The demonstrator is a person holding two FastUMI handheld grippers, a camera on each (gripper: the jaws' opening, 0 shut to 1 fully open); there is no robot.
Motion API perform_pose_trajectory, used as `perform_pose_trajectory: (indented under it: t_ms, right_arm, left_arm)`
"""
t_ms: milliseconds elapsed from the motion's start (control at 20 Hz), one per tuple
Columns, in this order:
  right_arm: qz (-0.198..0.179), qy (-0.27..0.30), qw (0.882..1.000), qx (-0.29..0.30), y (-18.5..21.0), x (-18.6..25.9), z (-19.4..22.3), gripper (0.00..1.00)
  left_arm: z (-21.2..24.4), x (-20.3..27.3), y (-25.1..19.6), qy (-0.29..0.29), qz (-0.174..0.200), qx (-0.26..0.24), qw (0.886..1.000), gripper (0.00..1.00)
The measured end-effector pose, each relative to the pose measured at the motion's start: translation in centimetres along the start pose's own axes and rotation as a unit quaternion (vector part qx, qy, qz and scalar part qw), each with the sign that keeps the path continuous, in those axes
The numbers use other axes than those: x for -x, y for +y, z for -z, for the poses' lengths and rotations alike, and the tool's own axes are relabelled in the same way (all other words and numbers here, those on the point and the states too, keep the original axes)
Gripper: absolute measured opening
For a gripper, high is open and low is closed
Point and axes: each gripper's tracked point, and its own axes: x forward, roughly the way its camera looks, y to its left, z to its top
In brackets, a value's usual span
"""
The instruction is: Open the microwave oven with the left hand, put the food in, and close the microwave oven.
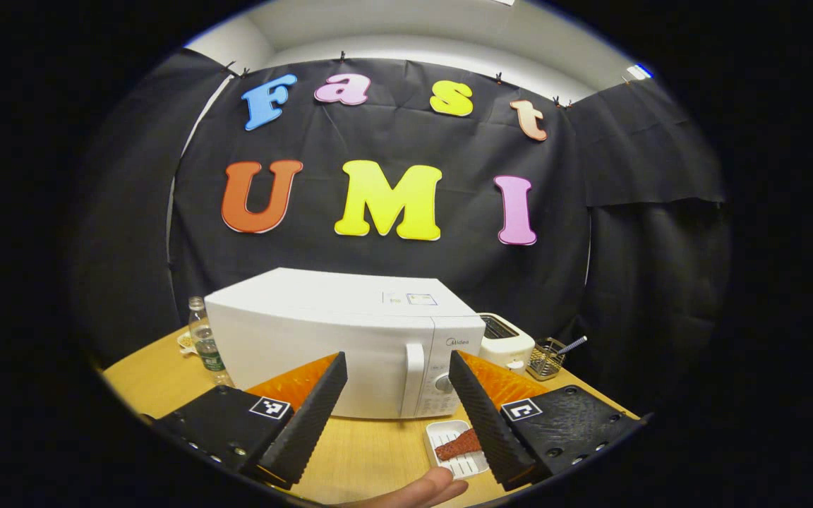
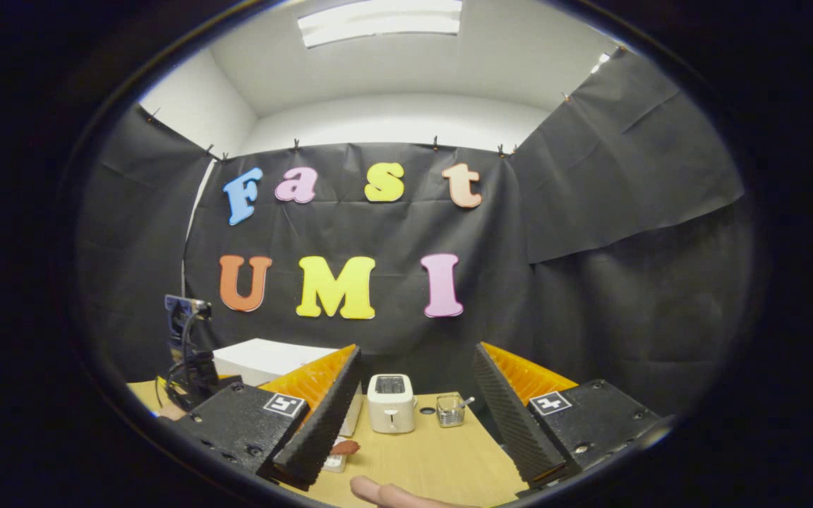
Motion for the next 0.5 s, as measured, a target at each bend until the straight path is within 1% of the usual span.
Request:
perform_pose_trajectory:
  t_ms: [50,100,150,200,350,500]
  right_arm:
    - [-0.001,0.002,1.0,-0.002,-0.1,-0.2,0.2,1.0]
    - [0.0,0.003,1.0,-0.004,-0.4,-0.3,0.4,0.9]
    - [0.0,0.004,1.0,-0.004,-0.6,-0.4,0.6,0.9]
    - [0.001,0.005,1.0,-0.005,-0.8,-0.6,0.7,1.0]
    - [0.002,0.014,1.0,0.001,-1.5,-1.1,1.9,1.0]
    - [0.006,0.026,1.0,0.002,-2.6,-1.5,3.1,1.0]
  left_arm:
    - [1.3,-1.0,-0.3,0.012,0.004,0.009,1.0,0.93]
    - [2.4,-2.0,-0.4,0.021,0.003,0.01,1.0,0.93]
    - [3.6,-2.8,-0.4,0.028,0.001,0.006,1.0,0.93]
    - [4.6,-3.8,-0.6,0.033,0.0,-0.004,0.999,0.93]
    - [7.5,-6.4,-1.0,0.043,-0.007,-0.027,0.999,0.93]
    - [8.1,-8.5,-0.7,0.029,-0.024,-0.037,0.999,0.93]
